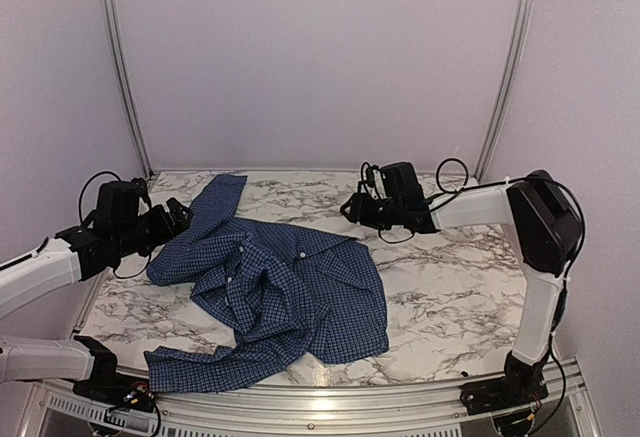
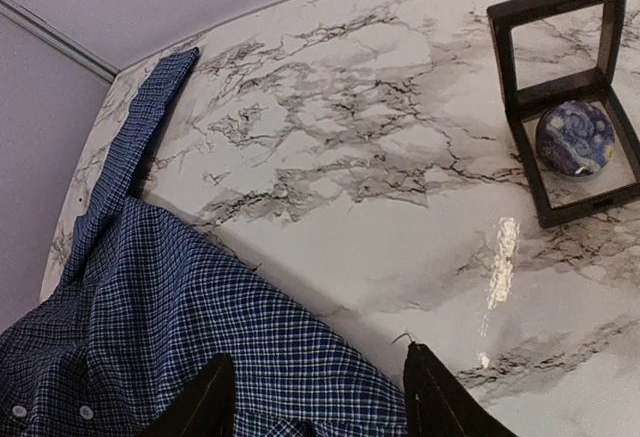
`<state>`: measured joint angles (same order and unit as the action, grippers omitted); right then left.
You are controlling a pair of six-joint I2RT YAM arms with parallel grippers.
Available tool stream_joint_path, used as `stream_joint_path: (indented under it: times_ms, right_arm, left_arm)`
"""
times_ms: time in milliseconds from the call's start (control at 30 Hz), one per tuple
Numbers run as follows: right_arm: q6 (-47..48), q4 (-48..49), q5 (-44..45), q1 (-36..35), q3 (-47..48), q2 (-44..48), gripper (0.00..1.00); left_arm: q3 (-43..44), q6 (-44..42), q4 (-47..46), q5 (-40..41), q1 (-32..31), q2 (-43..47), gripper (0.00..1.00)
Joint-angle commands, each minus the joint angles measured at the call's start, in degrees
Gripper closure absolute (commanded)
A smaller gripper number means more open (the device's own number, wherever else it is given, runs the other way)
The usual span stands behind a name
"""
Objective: Remove the brooch from the garment
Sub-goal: Flatten out the crumpled clothing at the center of the board.
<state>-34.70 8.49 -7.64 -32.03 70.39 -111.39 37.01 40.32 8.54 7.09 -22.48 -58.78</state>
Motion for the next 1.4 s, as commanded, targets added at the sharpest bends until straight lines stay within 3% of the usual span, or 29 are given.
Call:
stream_joint_path:
  times_ms: [0,333,533,800,1367]
  right_arm:
    - [7.26,-5.51,2.6,-2.4,0.12,1.23,0.42]
    - [13.15,-13.79,7.28,-6.7,5.05,-4.78,0.4]
    - [13.67,-15.51,11.01,-8.34,4.94,-7.56,0.47]
    - [10.86,-13.81,12.38,-9.21,-2.12,-5.1,0.62]
    - [4.75,-10.75,13.23,-9.63,-19.36,5.11,0.72]
  left_arm:
    - [-4.19,5.3,0.4,-2.56,4.89,2.22,0.01]
    - [-10.91,8.44,-1.22,-0.73,8.68,2.28,0.01]
    - [-11.89,9.44,-2.32,-0.73,9.38,0.75,0.01]
    - [-11.72,9.7,-4.28,-1.84,9.9,-2.28,0.01]
    - [-8.71,6.21,-7.93,-11.88,9.82,-6.38,0.01]
